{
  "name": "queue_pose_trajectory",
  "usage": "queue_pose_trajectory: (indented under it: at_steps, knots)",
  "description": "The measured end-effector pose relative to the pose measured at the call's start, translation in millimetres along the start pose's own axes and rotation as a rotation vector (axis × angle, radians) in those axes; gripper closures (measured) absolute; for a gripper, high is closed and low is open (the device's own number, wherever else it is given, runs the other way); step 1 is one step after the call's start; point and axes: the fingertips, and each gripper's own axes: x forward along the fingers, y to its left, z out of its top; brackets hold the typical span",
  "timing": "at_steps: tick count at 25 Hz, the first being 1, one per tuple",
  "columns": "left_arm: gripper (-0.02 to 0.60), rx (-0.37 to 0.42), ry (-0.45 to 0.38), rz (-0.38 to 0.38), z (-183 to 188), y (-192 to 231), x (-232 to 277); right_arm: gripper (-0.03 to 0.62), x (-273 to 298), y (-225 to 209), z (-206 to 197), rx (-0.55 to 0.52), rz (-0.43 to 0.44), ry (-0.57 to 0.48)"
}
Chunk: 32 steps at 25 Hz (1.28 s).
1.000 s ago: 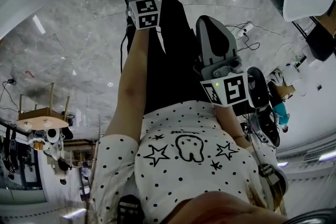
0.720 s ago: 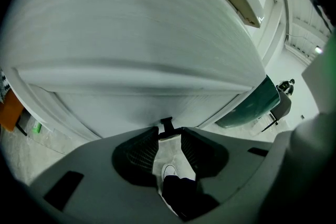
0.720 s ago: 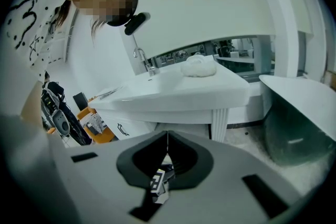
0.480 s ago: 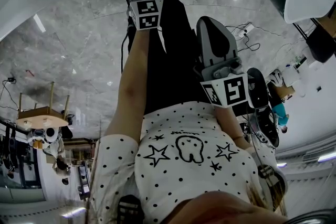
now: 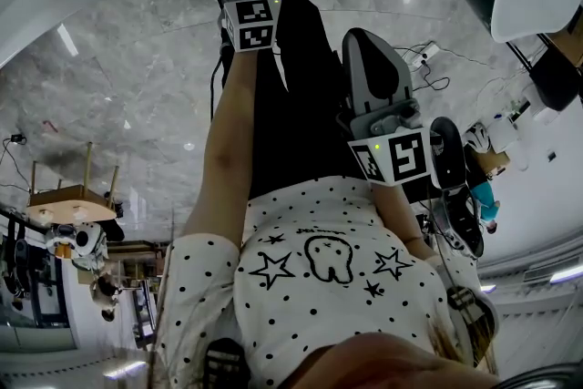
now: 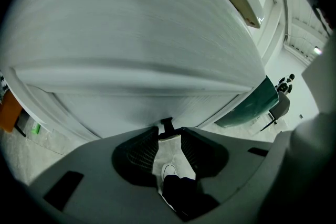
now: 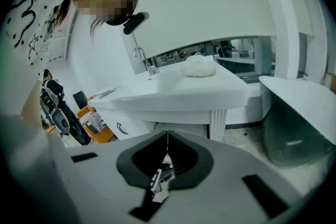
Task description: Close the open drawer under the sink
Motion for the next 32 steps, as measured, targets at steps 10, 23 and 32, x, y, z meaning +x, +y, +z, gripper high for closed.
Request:
queue_pose_trajectory:
  at_steps: [10, 23, 32]
  knots:
    - [0.443, 0.002, -0.004, 0.003, -0.6, 3.2, -0.2, 0.579, -0.5, -0.1, -3.2, 0.004, -0.004, 0.009]
    - [0.443, -0.014, -0.021, 0.014, 11.5, 7.4, 5.5, 0.579, 0.9, 2.9, -7.2, 0.002, -0.002, 0.014]
    - [0.443, -0.025, -0.023, 0.018, 14.3, 8.9, 9.3, 0.579, 1.9, 2.6, -9.9, 0.005, -0.005, 0.014]
